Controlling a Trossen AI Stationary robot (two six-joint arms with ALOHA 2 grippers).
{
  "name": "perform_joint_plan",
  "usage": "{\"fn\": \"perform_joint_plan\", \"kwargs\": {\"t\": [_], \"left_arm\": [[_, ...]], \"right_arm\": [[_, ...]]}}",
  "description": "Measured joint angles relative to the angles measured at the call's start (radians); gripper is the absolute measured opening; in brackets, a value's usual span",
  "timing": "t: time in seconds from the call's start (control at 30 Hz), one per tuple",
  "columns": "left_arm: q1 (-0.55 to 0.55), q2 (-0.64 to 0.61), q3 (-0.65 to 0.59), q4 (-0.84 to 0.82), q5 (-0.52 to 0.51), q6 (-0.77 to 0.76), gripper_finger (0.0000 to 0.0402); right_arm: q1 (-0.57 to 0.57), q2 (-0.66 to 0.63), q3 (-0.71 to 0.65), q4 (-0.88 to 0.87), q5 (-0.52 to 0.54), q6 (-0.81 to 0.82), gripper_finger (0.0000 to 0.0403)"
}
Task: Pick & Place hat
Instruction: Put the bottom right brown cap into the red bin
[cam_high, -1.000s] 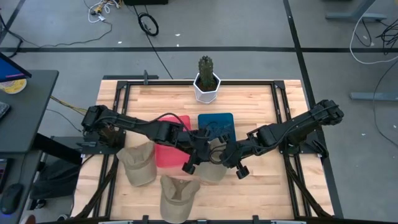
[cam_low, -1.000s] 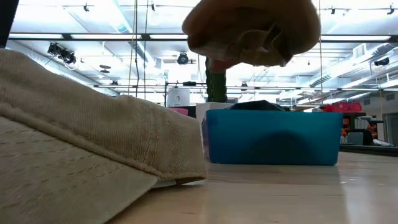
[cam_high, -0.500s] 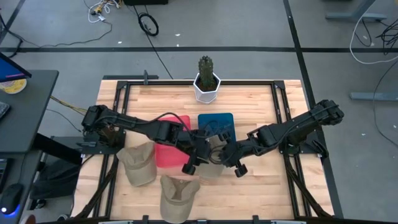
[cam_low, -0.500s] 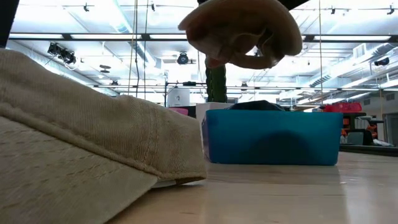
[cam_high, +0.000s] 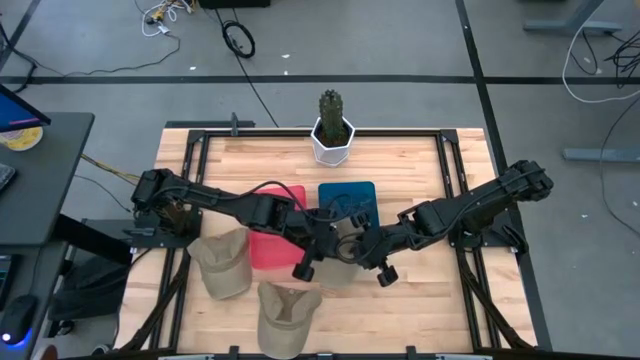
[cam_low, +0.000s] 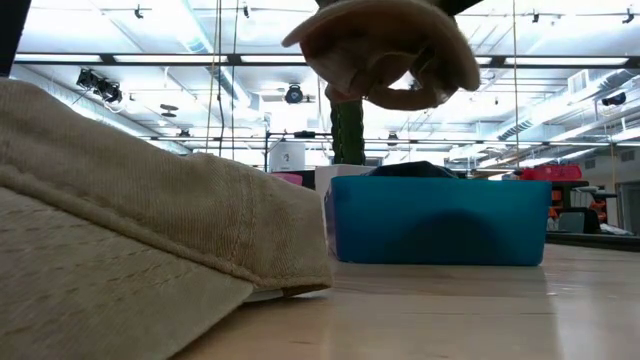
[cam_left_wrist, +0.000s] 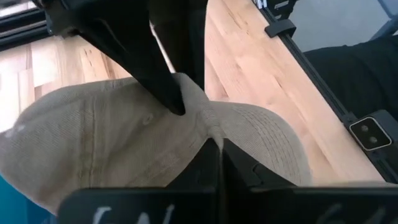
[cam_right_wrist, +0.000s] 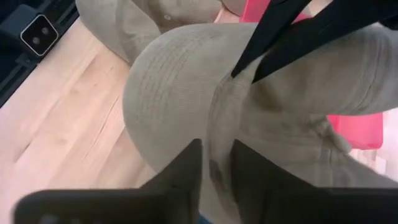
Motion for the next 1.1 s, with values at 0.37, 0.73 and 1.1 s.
{"fn": "perform_joint_plan", "kwargs": {"t": [0.37, 0.73, 1.1], "left_arm": [[-0.002, -0.01, 0.0, -0.063, -0.064, -0.018, 0.0002], [-0.001, -0.067, 0.0, -0.105, -0.124, -0.026, 0.0001], [0.015, -0.165, -0.147, -0.11, -0.224, -0.061, 0.0001]], "right_arm": [[0.0, -0.001, 0.0, -0.047, 0.001, 0.094, 0.0223], [-0.005, -0.003, 0.003, -0.038, 0.002, 0.15, 0.0256], [-0.003, -0.116, -0.04, -0.011, 0.059, 0.118, 0.0254]]}}
